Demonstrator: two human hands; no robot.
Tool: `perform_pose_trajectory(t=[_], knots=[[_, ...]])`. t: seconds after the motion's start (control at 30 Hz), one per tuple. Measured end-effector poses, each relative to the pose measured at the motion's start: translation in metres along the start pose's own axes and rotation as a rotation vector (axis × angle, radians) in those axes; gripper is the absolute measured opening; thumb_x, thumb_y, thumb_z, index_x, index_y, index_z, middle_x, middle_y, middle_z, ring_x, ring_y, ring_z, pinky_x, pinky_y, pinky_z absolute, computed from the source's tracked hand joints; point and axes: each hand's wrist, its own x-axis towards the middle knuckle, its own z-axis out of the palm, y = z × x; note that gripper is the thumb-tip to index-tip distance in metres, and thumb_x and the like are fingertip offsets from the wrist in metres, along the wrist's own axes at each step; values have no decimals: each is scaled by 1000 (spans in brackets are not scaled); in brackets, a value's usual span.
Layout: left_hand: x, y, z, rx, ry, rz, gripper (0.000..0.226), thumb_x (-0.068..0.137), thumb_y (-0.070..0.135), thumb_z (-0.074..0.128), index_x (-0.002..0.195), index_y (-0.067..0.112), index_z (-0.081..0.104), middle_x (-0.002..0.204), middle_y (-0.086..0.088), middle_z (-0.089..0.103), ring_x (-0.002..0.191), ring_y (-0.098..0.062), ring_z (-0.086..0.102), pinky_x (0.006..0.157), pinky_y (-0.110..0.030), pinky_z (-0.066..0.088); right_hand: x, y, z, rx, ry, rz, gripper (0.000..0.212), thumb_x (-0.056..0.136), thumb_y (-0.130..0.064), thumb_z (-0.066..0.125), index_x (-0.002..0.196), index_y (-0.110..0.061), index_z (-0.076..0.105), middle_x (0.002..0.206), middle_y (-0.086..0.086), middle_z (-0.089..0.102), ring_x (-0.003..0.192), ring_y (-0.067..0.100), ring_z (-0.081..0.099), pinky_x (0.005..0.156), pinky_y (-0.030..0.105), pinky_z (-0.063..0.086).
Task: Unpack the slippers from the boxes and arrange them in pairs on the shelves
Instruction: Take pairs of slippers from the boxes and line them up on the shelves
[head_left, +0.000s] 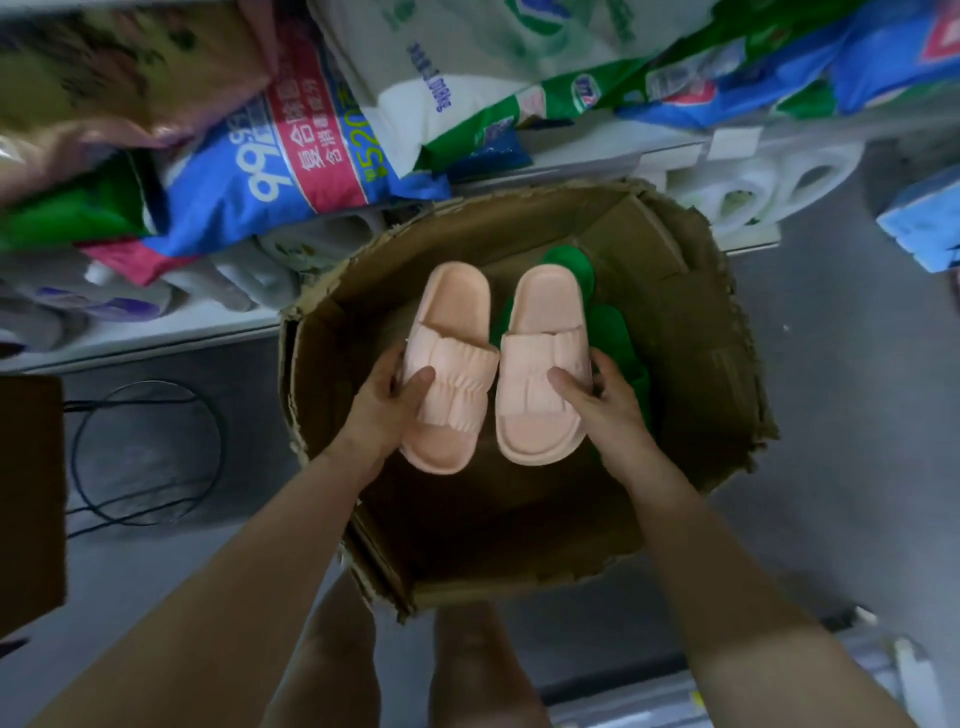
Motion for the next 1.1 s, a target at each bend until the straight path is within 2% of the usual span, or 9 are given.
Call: perform_pose_trajectory(t=[0.1, 0.2, 0.33, 0.47, 0.57, 0.67, 0.8, 0.9, 1.1], knots=[[-37, 8, -9, -57, 12, 42, 57, 95, 40, 53, 147, 34, 30, 142, 3, 44, 118, -14, 45, 93, -33, 41, -37, -19, -9, -22, -4, -34, 69, 88, -39, 68, 148, -31, 35, 142, -3, 47, 111, 10, 48, 85, 27, 44], [-73, 14, -23, -107, 28, 78, 51, 95, 38, 53, 144, 35, 37, 138, 2, 48, 123, -20, 48, 103, -41, 43, -72, -39, -12, -35, -21, -94, 64, 90, -39, 66, 147, -33, 36, 143, -4, 46, 115, 10, 47, 91, 30, 44], [-121, 14, -51, -180, 91, 114, 49, 95, 35, 54, 142, 35, 41, 137, 3, 50, 123, -18, 48, 103, -40, 43, -123, -65, -6, -37, -103, -187, 58, 92, -37, 64, 144, -36, 39, 139, -7, 50, 119, 11, 52, 92, 30, 46], [-170, -1, -91, -292, 100, 185, 42, 96, 30, 55, 137, 36, 47, 130, 6, 57, 120, -16, 53, 103, -44, 45, -165, -82, 21, -47, -183, -252, 54, 91, -35, 65, 139, -41, 41, 125, -3, 58, 113, 13, 59, 93, 36, 51], [-205, -20, -130, -353, 166, 213, 42, 90, 39, 57, 131, 41, 51, 127, 8, 61, 118, -17, 56, 102, -49, 45, -193, -93, 59, -85, -215, -276, 54, 90, -35, 67, 138, -40, 43, 124, -2, 59, 109, 13, 59, 93, 37, 50], [-234, -49, -173, -453, 236, 241, 33, 95, 32, 56, 128, 37, 55, 125, 7, 64, 117, -17, 58, 102, -49, 46, -224, -99, 106, -103, -244, -346, 52, 90, -28, 67, 137, -36, 46, 120, 0, 61, 103, 7, 59, 85, 29, 49], [-278, -96, -241, -525, 300, 236, 39, 96, 35, 55, 134, 35, 48, 128, 2, 62, 117, -24, 58, 93, -46, 50, -274, -98, 176, -111, -313, -411, 44, 90, -27, 68, 128, -42, 51, 114, -1, 64, 106, 18, 63, 82, 30, 51], [-311, -135, -300, -566, 321, 268, 53, 86, 46, 59, 137, 35, 48, 129, 3, 62, 118, -21, 59, 99, -48, 48, -313, -92, 233, -123, -343, -480, 44, 88, -31, 69, 126, -45, 52, 123, 1, 62, 111, 17, 60, 89, 33, 51], [-368, -202, -409, -603, 409, 292, 59, 78, 61, 62, 133, 44, 48, 127, 4, 62, 116, -24, 60, 92, -59, 50, -383, -78, 349, -164, -421, -543, 49, 93, -30, 64, 137, -36, 44, 134, 3, 52, 115, 18, 55, 82, 28, 50]])
